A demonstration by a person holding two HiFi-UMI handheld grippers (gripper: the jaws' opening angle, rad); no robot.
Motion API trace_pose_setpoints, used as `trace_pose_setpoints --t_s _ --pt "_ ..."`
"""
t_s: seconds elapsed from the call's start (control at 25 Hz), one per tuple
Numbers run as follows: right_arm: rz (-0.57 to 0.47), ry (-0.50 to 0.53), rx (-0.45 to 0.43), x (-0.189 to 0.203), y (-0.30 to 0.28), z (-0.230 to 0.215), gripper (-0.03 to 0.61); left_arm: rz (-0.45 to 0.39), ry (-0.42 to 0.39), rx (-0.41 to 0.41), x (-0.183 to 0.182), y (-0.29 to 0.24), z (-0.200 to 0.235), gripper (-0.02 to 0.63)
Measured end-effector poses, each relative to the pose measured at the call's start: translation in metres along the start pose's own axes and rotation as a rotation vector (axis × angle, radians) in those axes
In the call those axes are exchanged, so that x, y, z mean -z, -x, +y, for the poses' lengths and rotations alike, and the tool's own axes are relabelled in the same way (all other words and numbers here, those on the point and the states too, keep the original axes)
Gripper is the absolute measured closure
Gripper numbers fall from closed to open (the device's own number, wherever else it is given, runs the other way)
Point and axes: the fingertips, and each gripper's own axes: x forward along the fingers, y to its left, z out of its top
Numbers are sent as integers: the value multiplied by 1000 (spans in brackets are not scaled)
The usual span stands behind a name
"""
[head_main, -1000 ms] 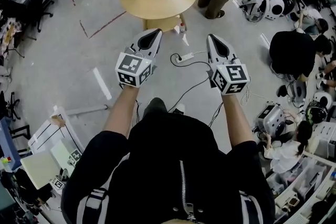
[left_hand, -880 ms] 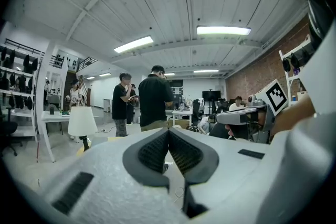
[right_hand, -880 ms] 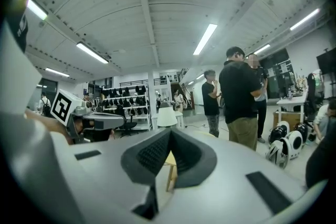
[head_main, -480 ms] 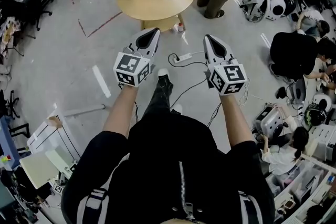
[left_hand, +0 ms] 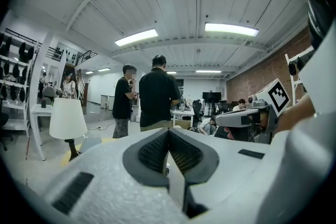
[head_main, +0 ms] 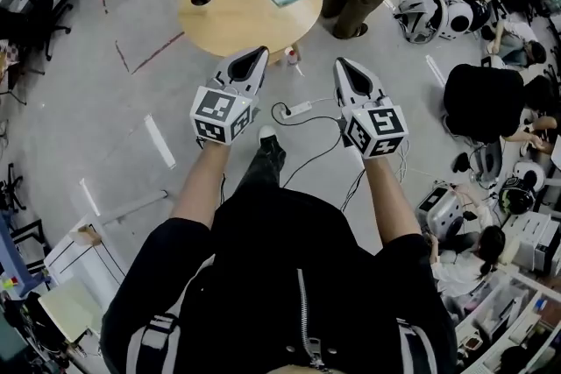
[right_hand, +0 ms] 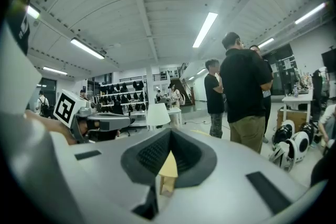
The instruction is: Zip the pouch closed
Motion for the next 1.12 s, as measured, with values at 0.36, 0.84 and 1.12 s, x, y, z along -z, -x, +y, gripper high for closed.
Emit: trace_pose_setpoints --t_s 0.36,0.84,1.12 --pt "28 -14 8 -22 -124 -41 574 31 24 21 -4 -74 104 615" --pt "76 -33 -1 -21 -207 -92 574 81 59 57 9 -152 154 615" --pt "74 8 -151 -32 -273 -125 574 66 78 -45 8 -202 186 615"
